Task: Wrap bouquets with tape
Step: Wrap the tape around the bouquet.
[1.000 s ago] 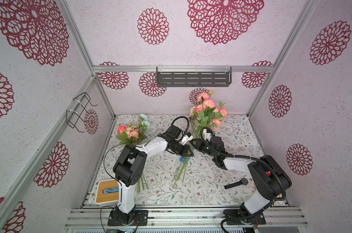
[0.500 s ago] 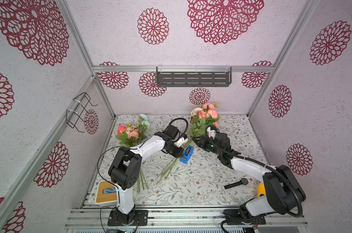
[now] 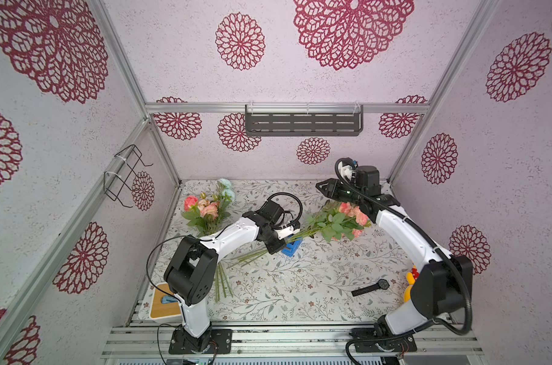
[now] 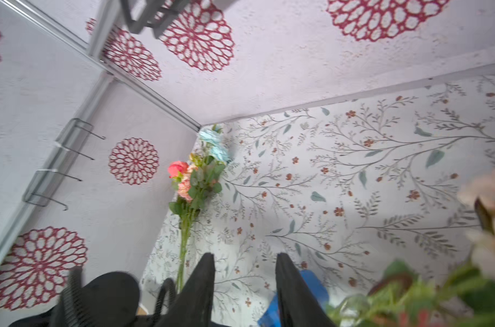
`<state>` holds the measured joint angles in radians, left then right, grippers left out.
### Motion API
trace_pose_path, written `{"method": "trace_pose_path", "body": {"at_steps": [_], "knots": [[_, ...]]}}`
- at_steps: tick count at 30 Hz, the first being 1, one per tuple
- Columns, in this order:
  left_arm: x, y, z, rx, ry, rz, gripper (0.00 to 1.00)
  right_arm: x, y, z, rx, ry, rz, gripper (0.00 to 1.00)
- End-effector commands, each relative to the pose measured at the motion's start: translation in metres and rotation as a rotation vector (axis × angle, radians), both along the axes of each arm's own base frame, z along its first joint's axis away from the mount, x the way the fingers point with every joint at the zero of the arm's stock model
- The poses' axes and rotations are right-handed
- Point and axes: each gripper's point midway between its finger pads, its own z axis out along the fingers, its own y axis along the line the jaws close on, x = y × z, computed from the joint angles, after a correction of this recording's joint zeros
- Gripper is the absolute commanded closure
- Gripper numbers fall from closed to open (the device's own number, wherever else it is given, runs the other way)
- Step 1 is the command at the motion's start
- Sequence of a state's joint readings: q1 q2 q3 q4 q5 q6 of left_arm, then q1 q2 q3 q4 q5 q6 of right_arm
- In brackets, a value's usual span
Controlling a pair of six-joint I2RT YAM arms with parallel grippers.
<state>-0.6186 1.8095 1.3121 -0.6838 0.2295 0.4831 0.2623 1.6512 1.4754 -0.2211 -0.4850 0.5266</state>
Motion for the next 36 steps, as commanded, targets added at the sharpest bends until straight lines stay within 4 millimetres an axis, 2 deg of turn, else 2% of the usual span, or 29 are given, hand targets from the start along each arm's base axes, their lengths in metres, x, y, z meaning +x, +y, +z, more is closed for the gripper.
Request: {"method": "trace_pose_path", "body": {"at_steps": [1, 4, 7, 12, 15, 19, 22, 27, 32, 36], "knots": [[0.011, -0.013, 0.023, -0.026, -0.190, -0.171, 1.00, -0.013, 0.008, -0.028, -0.073, 0.156, 0.110, 0.57], [0.014, -0.014, 0.018, -0.010, -0.199, -0.195, 1.00, -0.015, 0.018, -0.056, -0.090, 0.284, 0.191, 0.57], [0.018, -0.013, 0.010, 0.016, -0.229, -0.214, 1.00, -0.030, 0.029, -0.085, -0.167, 0.388, 0.303, 0.58], [0.017, -0.017, 0.002, 0.023, -0.263, -0.263, 1.00, -0.046, 0.041, -0.123, -0.316, 0.421, 0.409, 0.50], [0.018, -0.015, -0.004, 0.045, -0.263, -0.272, 1.00, -0.049, 0.051, -0.132, -0.340, 0.406, 0.460, 0.46], [0.018, -0.016, -0.014, 0.059, -0.271, -0.292, 1.00, -0.052, 0.060, -0.152, -0.385, 0.431, 0.505, 0.47], [0.019, -0.015, -0.024, 0.102, -0.279, -0.308, 1.00, -0.052, 0.060, -0.169, -0.474, 0.442, 0.515, 0.51], [0.017, -0.017, -0.029, 0.101, -0.285, -0.328, 1.00, -0.048, 0.058, -0.185, -0.535, 0.436, 0.513, 0.57], [0.013, -0.015, -0.040, 0.105, -0.280, -0.348, 1.00, -0.055, 0.059, -0.196, -0.541, 0.460, 0.545, 0.58], [0.010, -0.013, -0.040, 0.103, -0.288, -0.363, 1.00, -0.058, 0.054, -0.204, -0.582, 0.461, 0.549, 0.57]]}}
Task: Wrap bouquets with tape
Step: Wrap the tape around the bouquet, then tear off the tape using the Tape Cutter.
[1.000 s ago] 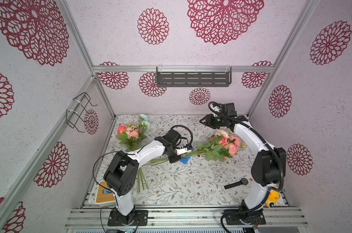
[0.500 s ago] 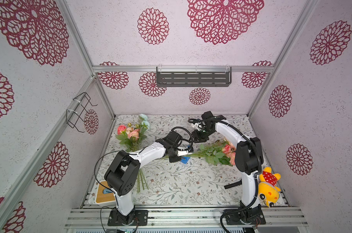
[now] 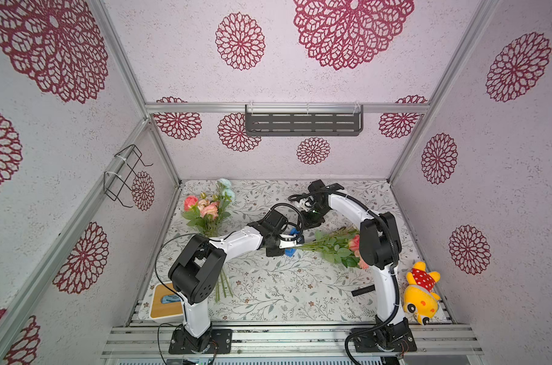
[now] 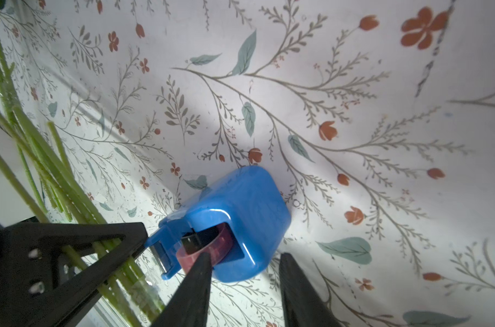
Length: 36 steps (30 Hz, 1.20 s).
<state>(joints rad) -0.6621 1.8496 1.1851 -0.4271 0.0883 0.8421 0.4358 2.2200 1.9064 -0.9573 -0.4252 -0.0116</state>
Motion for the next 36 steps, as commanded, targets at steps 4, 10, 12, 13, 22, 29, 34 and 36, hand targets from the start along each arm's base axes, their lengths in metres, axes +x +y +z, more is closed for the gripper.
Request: {"method": "trace_pose_path", "body": {"at_steps": [4, 10, 12, 13, 22, 29, 34, 36], "knots": [[-0.011, -0.010, 0.000, -0.039, 0.007, -0.082, 1.00, -0.003, -0.004, -0.008, -0.050, -0.018, 0.033, 0.57], [-0.011, -0.012, 0.000, -0.059, 0.015, -0.080, 1.00, -0.002, -0.002, -0.025, -0.111, -0.030, 0.055, 0.58], [-0.011, -0.012, -0.001, -0.058, 0.017, -0.078, 1.00, -0.001, -0.003, -0.029, -0.124, -0.036, 0.052, 0.58], [-0.011, -0.011, -0.002, -0.058, 0.018, -0.074, 1.00, -0.001, -0.004, -0.030, -0.135, -0.037, 0.052, 0.58], [-0.008, -0.009, -0.010, -0.069, 0.043, -0.078, 1.00, 0.043, -0.024, -0.021, -0.268, -0.228, 0.066, 0.73], [-0.007, -0.011, -0.015, -0.070, 0.071, -0.087, 1.00, 0.082, -0.017, -0.007, -0.299, -0.341, 0.103, 0.79], [-0.003, -0.008, -0.013, -0.078, 0.085, -0.076, 1.00, 0.074, -0.006, -0.002, -0.242, -0.360, 0.184, 0.76], [0.003, -0.002, -0.012, -0.076, 0.080, -0.064, 1.00, 0.062, -0.003, -0.009, -0.240, -0.386, 0.262, 0.76]]}}
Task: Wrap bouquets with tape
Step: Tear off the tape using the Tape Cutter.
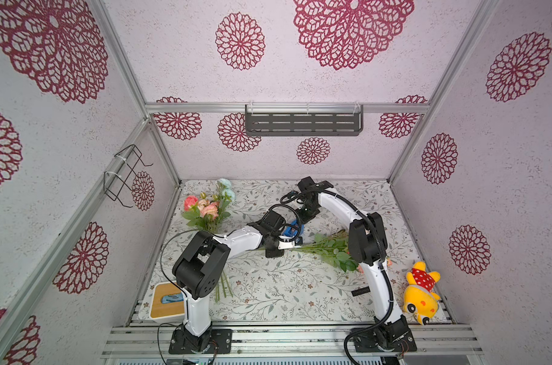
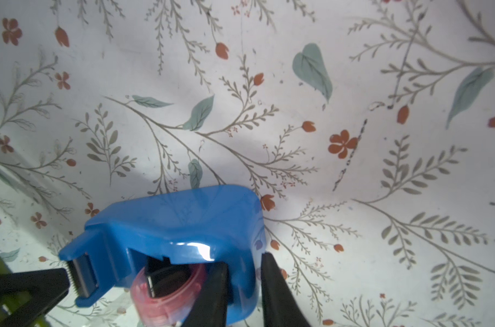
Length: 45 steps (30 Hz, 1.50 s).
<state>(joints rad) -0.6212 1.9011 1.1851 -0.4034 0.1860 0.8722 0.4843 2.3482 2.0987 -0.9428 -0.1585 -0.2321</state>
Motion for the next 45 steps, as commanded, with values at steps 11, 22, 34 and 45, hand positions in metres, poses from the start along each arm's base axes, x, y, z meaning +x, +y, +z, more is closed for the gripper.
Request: {"method": "trace_pose_path", "body": {"at_steps": [11, 22, 34, 45], "knots": [[0.003, 0.028, 0.014, 0.031, 0.037, -0.099, 1.00, 0.004, -0.018, -0.013, -0.082, -0.149, 0.151, 0.81], [-0.001, 0.018, 0.000, 0.027, 0.132, -0.185, 1.00, 0.023, -0.014, -0.005, -0.093, -0.304, 0.233, 0.88], [0.018, 0.016, -0.016, 0.059, 0.088, -0.194, 1.00, 0.047, 0.001, 0.024, -0.012, -0.552, 0.374, 0.90], [0.004, 0.017, -0.030, 0.058, 0.128, -0.189, 1.00, 0.041, 0.010, 0.034, 0.099, -0.496, 0.326, 0.70]]}}
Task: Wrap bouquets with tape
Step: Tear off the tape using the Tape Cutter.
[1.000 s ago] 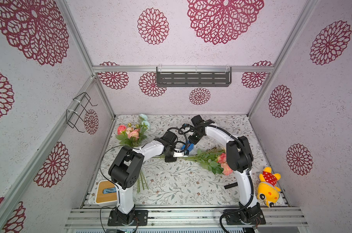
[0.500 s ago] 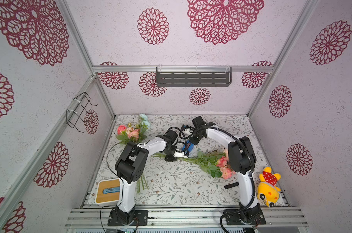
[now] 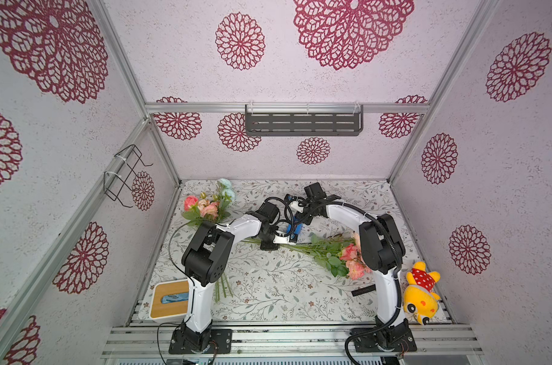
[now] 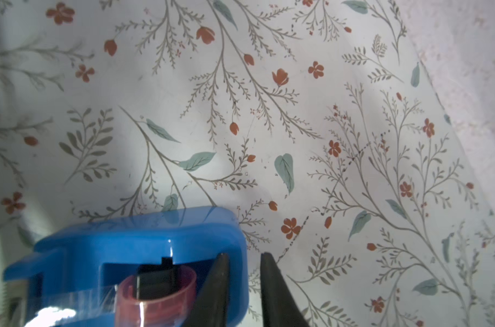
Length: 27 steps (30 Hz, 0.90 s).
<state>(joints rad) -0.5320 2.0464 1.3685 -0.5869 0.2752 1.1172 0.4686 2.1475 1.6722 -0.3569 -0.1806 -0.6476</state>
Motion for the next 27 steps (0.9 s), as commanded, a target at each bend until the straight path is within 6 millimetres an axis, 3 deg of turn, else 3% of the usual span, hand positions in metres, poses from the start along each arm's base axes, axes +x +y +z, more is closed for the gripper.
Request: {"method": "trace_pose_path", "body": {"at_steps": [1, 6, 9, 17, 22, 27], "knots": [[-0.017, 0.001, -0.015, 0.007, 0.059, -0.019, 1.00, 0.014, 0.000, 0.025, 0.097, -0.030, -0.052, 0.68], [-0.016, -0.002, -0.011, -0.011, 0.064, -0.004, 1.00, 0.029, -0.009, 0.058, 0.327, 0.104, -0.224, 0.64], [-0.012, -0.005, -0.010, -0.023, 0.032, 0.007, 1.00, 0.024, -0.018, 0.058, 0.377, 0.199, -0.317, 0.63], [-0.016, -0.004, -0.017, -0.012, 0.036, 0.012, 1.00, -0.028, -0.038, 0.053, 0.530, 0.456, -0.632, 0.61], [-0.014, -0.006, -0.014, -0.023, 0.029, 0.011, 1.00, -0.053, -0.021, 0.072, 0.742, 0.593, -0.659, 0.66], [-0.014, -0.006, -0.014, -0.025, 0.013, 0.019, 1.00, -0.070, -0.007, 0.055, 0.743, 0.676, -0.728, 0.77]]}}
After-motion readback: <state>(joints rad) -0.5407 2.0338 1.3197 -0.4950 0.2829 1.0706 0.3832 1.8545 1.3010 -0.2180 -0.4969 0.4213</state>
